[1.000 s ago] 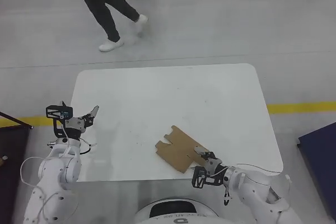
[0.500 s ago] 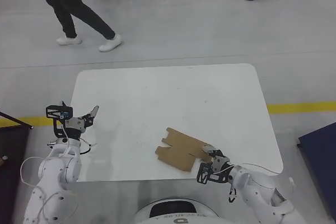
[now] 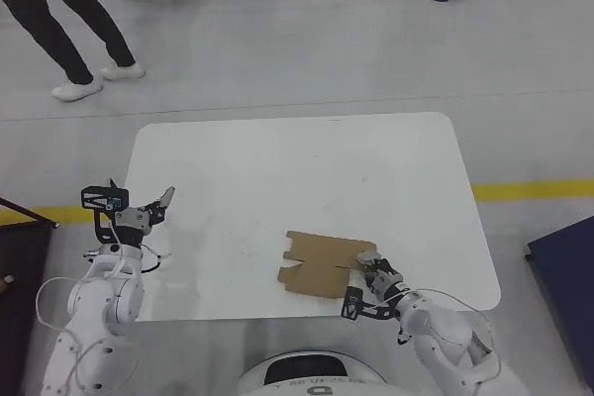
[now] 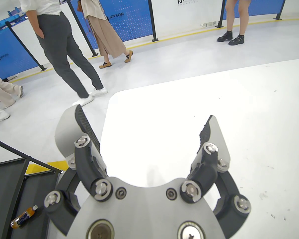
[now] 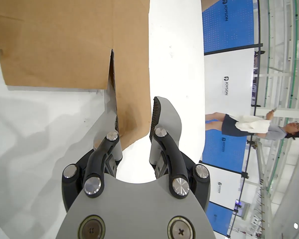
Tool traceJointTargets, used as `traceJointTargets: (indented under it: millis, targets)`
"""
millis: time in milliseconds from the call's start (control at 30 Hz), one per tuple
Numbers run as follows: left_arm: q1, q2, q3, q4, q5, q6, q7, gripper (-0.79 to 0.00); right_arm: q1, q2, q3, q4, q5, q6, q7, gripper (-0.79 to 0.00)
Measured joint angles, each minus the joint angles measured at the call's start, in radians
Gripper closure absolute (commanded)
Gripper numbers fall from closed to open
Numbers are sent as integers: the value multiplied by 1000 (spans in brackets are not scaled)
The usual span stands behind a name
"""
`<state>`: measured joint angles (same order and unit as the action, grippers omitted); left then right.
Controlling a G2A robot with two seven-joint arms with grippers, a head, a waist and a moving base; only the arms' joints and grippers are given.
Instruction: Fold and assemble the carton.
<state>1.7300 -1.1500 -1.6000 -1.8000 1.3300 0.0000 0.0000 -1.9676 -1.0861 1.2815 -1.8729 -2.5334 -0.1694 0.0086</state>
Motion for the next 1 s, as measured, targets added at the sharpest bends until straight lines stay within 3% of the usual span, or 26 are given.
traceJointTargets:
  millis: [100,133,233,467,700,1000]
  targets:
    - [0,0,0,0,0,0,0,-785,29,-5,-26,27,-33,12,38,-262]
    - [0,0,0,0,0,0,0,-785,38,-6,-33,35,-38,11,45,-222]
    - [0,0,0,0,0,0,0,-785,62,-10,-48,52,-44,8,61,0]
    - [0,0,0,0,0,0,0,-785,85,-13,-34,9,21,14,33,0]
    - [0,0,0,0,0,0,0,-785,109,-27,20,-70,302,24,105,0]
    - [0,0,0,0,0,0,0,-785,109,-27,19,-70,304,23,104,0]
